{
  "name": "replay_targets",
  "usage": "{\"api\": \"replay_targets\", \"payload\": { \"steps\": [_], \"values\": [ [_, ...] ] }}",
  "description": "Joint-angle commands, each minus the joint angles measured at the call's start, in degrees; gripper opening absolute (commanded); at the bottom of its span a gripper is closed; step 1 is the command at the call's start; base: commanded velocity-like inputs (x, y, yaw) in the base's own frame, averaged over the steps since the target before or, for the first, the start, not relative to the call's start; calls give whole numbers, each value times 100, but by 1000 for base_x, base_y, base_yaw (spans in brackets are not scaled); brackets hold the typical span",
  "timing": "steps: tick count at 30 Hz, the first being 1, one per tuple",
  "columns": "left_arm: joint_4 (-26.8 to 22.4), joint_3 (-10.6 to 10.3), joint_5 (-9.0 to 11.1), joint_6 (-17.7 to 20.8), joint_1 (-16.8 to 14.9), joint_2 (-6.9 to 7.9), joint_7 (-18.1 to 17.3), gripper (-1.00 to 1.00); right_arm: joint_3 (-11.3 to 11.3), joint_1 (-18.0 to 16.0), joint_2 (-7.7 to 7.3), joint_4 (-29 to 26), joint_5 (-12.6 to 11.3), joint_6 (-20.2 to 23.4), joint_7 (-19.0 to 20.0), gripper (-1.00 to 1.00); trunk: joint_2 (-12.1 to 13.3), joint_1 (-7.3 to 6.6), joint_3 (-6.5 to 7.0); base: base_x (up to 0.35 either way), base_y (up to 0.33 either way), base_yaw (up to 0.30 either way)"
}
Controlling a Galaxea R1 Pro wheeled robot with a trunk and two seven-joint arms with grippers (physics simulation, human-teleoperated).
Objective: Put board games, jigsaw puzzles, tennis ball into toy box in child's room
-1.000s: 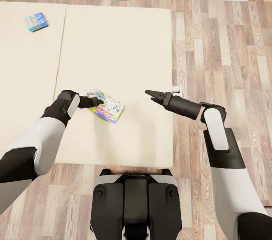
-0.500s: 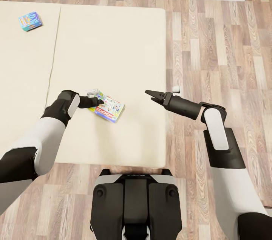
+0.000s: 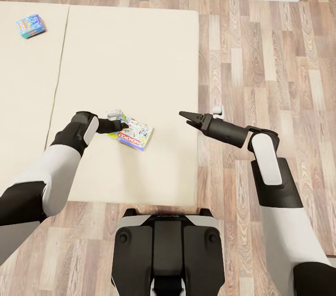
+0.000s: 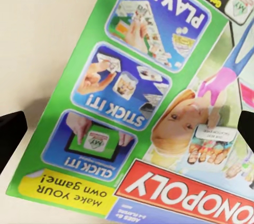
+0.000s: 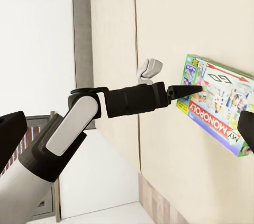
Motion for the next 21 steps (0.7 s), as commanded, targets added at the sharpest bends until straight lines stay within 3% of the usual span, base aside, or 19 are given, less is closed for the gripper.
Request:
{"api": "replay_targets", "payload": {
  "steps": [1,21],
  "values": [
    [-4,19,24,34,-2,-2,-4,100,0,-3,-3,0,55,10,55,100,-9,4,-6,0,-2,0],
    [-4,17,24,33,-3,-2,-4,100,-4,-3,3,-1,64,10,55,100,-9,4,-6,0,-109,0]
  ]
}}
